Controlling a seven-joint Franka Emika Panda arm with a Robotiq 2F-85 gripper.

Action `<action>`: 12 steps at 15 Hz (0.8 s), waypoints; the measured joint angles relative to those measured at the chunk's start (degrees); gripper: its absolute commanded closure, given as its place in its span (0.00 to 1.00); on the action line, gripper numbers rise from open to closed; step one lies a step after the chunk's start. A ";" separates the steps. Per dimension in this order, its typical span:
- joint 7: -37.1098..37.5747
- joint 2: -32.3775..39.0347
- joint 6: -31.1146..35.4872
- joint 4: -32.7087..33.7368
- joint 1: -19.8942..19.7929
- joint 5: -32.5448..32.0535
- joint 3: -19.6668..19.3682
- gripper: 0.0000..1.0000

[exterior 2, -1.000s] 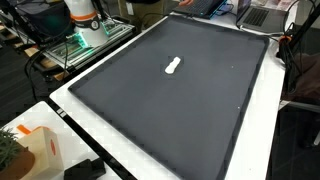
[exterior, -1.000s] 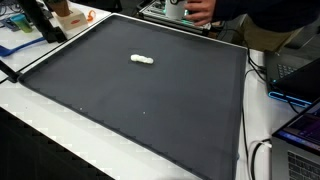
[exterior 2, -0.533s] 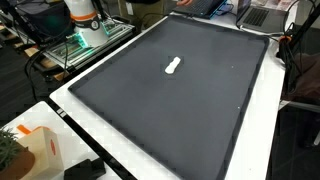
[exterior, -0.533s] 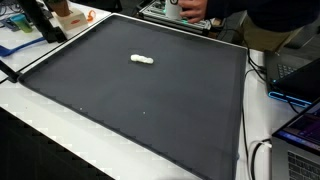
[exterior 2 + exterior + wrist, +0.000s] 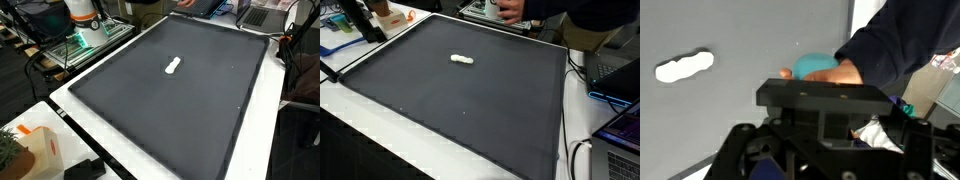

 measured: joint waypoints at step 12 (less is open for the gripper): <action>0.36 0.74 1.97 0.09 1.45 -0.97 -0.01 0.67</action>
